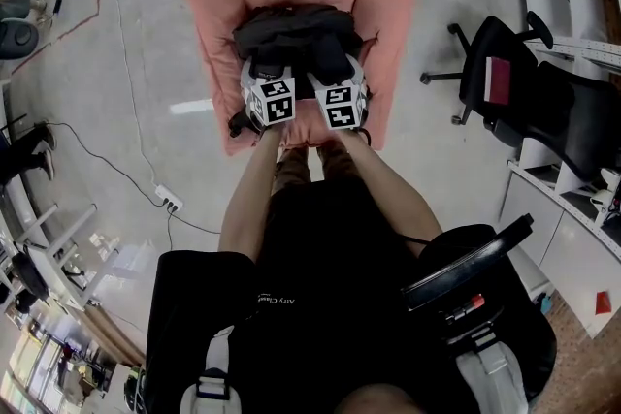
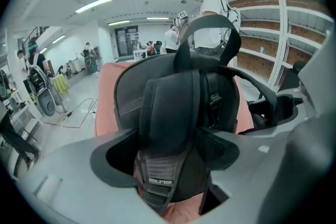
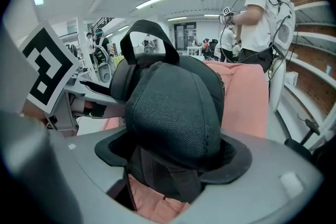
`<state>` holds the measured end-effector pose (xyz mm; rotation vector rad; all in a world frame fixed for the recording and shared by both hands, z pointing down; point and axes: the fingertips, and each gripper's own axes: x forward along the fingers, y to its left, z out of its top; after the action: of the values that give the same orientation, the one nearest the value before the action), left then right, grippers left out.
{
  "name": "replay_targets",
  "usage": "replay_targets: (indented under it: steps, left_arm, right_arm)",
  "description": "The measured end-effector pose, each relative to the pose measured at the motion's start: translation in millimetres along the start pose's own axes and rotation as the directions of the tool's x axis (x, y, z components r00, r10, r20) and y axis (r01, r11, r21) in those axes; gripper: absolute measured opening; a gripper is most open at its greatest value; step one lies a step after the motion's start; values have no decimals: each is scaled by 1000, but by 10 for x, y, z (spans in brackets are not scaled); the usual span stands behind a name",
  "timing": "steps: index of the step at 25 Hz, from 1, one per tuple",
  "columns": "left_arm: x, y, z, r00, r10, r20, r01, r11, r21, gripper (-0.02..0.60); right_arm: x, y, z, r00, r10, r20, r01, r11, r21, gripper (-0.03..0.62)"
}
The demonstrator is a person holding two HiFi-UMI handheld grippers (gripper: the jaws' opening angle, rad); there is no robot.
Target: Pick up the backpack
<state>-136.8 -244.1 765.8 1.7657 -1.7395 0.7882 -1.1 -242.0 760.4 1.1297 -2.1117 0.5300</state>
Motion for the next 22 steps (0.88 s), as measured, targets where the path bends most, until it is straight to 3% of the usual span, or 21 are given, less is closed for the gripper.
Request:
replay_targets:
  steps: [9, 22]
  left_arm:
    - [-58, 0, -23, 1000, -5, -16, 5, 1000, 0, 313]
    - [-150, -72, -54, 999, -48, -22, 47, 999, -23, 221]
  right_arm:
    - [-30, 8, -16, 1000, 2, -12, -2, 1000, 15, 393]
    - [-174, 28, 9, 1000, 20, 7, -20, 1000, 11, 368]
